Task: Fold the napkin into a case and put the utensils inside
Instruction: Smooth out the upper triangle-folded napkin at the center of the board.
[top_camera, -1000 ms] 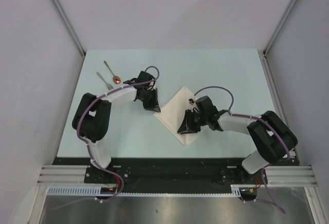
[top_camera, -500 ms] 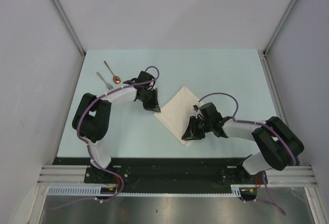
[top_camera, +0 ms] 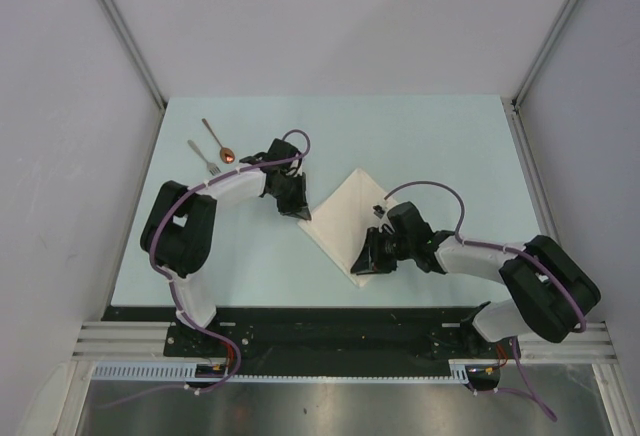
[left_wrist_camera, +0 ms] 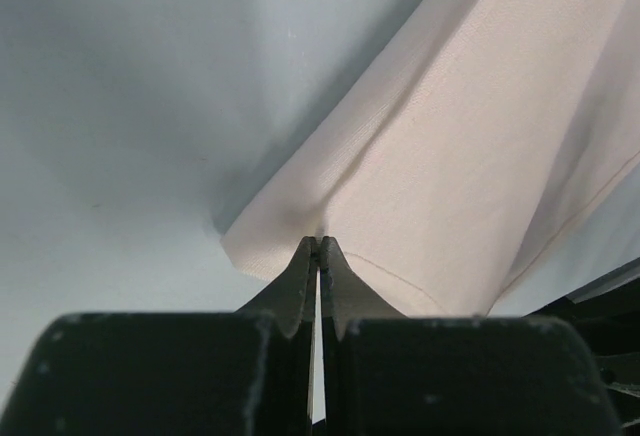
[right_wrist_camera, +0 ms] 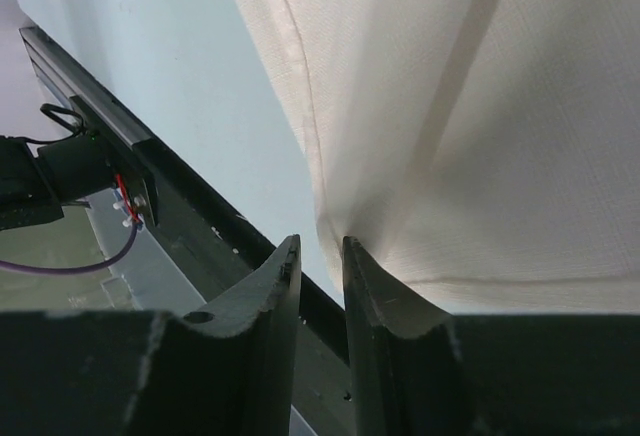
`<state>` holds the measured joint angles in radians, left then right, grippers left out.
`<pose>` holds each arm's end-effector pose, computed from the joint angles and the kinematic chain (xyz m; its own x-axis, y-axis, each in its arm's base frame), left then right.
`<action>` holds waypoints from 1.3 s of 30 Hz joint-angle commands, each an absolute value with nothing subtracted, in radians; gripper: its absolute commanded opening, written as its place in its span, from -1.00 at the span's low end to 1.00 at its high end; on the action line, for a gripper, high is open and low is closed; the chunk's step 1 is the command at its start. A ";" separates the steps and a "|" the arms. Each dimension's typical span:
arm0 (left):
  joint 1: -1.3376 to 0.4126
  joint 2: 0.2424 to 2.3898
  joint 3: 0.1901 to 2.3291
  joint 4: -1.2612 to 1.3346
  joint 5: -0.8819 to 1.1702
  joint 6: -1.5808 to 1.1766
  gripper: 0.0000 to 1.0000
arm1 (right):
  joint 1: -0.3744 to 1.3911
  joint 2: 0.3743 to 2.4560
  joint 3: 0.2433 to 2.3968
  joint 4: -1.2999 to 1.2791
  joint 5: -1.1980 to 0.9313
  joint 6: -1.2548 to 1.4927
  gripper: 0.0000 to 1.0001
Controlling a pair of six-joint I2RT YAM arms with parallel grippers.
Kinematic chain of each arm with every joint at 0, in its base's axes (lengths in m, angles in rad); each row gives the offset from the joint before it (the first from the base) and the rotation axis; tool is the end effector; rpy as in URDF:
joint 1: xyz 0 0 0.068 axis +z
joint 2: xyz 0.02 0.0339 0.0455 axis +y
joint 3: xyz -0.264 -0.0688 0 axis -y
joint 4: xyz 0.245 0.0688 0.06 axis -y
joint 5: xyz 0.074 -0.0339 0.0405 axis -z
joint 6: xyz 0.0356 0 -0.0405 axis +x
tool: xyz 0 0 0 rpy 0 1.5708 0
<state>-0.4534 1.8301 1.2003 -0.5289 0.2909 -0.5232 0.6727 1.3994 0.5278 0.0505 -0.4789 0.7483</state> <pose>0.3230 -0.1688 0.1738 -0.9748 -0.0575 -0.2156 0.0414 0.9029 -0.4278 0.1857 0.1689 0.1475 -0.9629 0.0050 -0.2699 -0.1958 0.6756 0.7108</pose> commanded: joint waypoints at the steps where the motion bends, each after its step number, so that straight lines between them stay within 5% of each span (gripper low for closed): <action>1: -0.449 1.807 1.212 -0.540 0.278 -0.497 -1.00 | 0.687 1.433 0.492 0.113 -0.471 0.761 -0.45; 29: -0.423 1.787 1.158 -0.532 0.219 -0.477 -1.00 | 0.661 1.454 0.554 0.020 -0.417 0.687 -0.47; 39: -0.417 1.816 1.186 -0.517 0.248 -0.489 -0.92 | 0.560 1.474 0.804 -0.089 -0.416 0.618 -0.26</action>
